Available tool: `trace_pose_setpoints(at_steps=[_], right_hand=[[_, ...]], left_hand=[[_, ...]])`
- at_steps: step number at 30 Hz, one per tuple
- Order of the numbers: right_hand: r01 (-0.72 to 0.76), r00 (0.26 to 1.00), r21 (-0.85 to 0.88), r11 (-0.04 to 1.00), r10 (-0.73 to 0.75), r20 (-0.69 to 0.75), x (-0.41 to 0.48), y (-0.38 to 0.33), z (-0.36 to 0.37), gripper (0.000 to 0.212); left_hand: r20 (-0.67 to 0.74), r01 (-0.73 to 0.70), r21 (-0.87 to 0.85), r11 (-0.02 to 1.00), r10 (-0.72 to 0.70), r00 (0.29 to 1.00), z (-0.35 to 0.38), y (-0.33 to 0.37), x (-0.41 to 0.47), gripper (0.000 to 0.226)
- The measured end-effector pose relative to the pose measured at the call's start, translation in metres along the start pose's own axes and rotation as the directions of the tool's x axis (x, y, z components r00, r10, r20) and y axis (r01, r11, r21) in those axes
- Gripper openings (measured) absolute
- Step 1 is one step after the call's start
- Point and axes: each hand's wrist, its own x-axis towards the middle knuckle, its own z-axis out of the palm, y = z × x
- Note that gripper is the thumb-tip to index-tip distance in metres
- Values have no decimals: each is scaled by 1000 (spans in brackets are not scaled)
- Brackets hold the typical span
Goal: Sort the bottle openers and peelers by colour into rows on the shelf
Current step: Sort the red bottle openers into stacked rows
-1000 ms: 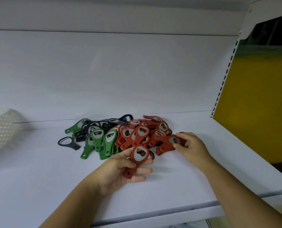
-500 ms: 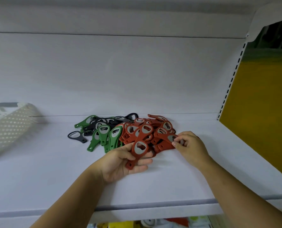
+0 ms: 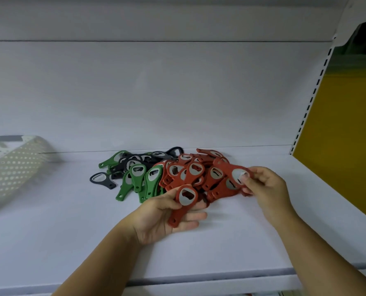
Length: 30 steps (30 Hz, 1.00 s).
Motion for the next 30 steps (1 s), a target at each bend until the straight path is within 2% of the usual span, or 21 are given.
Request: trace_pose_setpoints(at_steps=[2,5,8,11,13,14,16,18,19,21,22,23,24,25,27,30], right_hand=[[12,986,-40,999,-5,165,-7,-3,5,24],[53,914,-167,985,19,404,-17,1,19,30],[98,907,-203,974,-3,420,-21,7,25,33],[340,864,-305,889,-168,474,-22,11,24,25],[473,823,-291,832,-299,483,-22,11,24,21],[478,839,-280,833,-338,426,-20,11,23,22],[397,916,-336,854,-350,194,-12,11,17,13],[216,964,-459,862,-264,-41,2,14,6,13],[114,976,-511,852,-193,-102,10,16,0,17],[-56,987,-623,780,-51,-152,22,16,-10,28],[-127,986,-711,691,11,-166,23,14,-13,35],[-177,983,-811,557,59,-174,23,13,-15,43],[-200,980,-887,416,92,-177,22,12,-17,49],[-212,977,-919,333,100,-189,19,11,-18,52],[-221,975,-922,317,70,-209,17,11,-18,50],[-171,984,-902,395,19,-178,12,11,-18,47]], left_hand=[[7,16,29,999,-17,1000,5,1,-1,42],[-42,2,186,983,6,999,13,-3,1,47],[-92,-21,410,912,65,994,19,-7,2,41],[-106,9,640,769,76,991,23,-8,4,35],[-100,22,688,726,65,993,27,-7,3,28],[-100,21,691,722,67,993,28,-7,3,27],[-114,-5,634,773,100,988,26,-8,1,29],[-139,-46,464,884,124,982,22,-8,0,35],[-141,-66,369,927,126,982,19,-7,-1,38],[-127,-88,201,976,115,985,17,-5,-3,45],[-116,-90,129,988,105,988,16,-4,-3,50],[-106,-90,72,993,98,990,15,-3,-4,57],[-97,-93,37,995,97,991,13,-2,-4,63],[-93,-100,20,995,101,991,12,-2,-4,68],[-87,-111,11,994,112,990,10,-2,-3,71],[-59,-116,-44,992,113,992,6,-2,-2,74]])
